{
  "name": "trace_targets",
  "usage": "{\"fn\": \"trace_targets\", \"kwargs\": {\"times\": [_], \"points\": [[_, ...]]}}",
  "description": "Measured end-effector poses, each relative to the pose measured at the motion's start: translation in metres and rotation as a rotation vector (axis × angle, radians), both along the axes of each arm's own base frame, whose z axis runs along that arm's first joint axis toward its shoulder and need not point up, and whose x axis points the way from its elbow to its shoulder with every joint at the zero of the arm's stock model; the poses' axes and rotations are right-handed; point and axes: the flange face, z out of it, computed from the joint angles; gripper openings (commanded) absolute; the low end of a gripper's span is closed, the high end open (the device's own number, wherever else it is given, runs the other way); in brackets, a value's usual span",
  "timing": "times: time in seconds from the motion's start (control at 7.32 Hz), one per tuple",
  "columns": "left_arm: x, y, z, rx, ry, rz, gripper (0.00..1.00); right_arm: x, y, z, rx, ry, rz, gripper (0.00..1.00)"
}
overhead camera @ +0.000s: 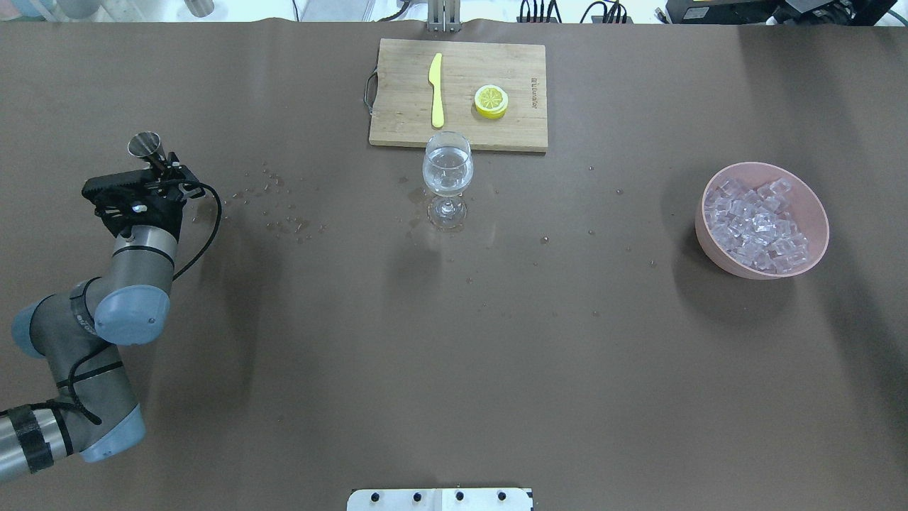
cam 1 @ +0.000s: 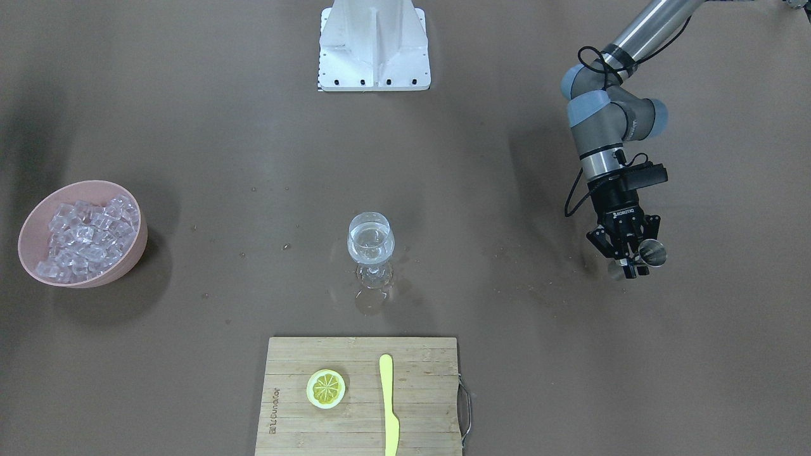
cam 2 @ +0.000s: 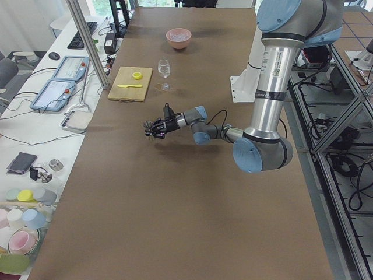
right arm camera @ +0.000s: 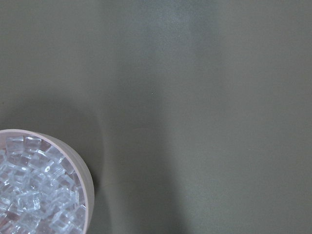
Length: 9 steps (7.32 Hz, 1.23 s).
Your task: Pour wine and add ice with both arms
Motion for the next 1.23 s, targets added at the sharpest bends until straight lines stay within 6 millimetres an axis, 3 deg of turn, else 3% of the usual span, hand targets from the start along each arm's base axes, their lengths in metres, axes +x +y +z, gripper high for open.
{"fn": "trace_targets", "kwargs": {"times": [0.27,0.55,0.96,1.23], "points": [[0.0026,0.0009,0.0058,-0.005,-0.01,0.003,0.0,0.0,0.0,-0.0001,0.001,0.0,0.0,1.0],[0.0044,0.0019,0.0087,-0.008,-0.016,0.006,0.1,0.0,0.0,-0.0006,0.002,0.0,0.0,1.0],[0.0065,0.0036,0.0094,-0.009,-0.018,0.01,0.57,0.0001,0.0,-0.0004,0.001,0.001,0.0,1.0],[0.0068,0.0039,0.0092,-0.008,-0.016,0.011,0.64,0.0001,0.0,-0.0017,0.004,0.001,0.0,1.0]]}}
